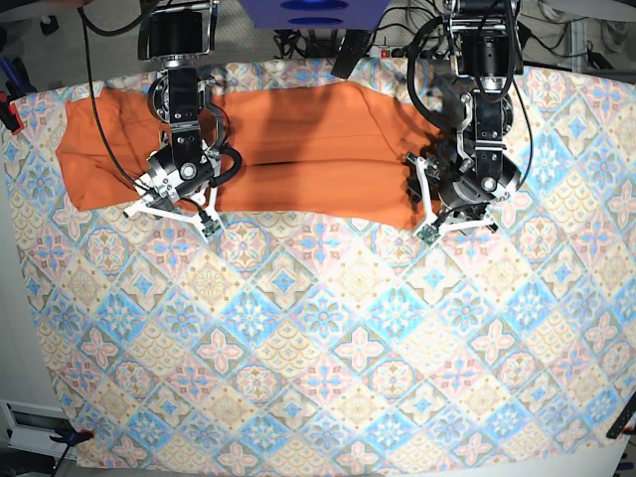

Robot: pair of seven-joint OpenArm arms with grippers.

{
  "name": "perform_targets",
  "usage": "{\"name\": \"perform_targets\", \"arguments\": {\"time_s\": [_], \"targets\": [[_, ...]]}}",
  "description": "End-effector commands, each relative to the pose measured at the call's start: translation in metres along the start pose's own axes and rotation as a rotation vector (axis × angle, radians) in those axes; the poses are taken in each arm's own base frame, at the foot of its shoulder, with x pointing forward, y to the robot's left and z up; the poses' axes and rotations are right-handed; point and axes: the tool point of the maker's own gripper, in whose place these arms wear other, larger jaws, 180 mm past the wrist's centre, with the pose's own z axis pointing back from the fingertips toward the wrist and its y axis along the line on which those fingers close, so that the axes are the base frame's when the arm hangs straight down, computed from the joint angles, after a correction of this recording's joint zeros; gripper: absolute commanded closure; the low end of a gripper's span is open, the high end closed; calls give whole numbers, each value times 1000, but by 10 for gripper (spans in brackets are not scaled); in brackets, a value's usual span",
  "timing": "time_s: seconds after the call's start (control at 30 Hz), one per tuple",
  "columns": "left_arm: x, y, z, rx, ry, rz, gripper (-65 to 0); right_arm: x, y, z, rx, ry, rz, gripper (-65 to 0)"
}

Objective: Fold the T-shirt properly

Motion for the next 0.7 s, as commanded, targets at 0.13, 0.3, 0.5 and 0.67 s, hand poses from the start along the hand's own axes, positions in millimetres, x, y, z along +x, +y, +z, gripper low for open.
{"name": "perform_targets", "arguments": {"time_s": [0.13, 0.3, 0.5, 0.67], "targets": [[10, 8, 3, 20, -29, 0, -327, 8, -3, -15, 32, -27, -32, -265], [8, 8, 3, 20, -25, -2, -327, 0, -8, -35, 58, 14, -77, -264], [8, 8, 3, 20, -22, -1, -325, -13, -9, -52, 77, 78, -53, -263], [8, 8, 3, 20, -22, -1, -325, -15, -5, -61, 95, 74, -49, -263]]}}
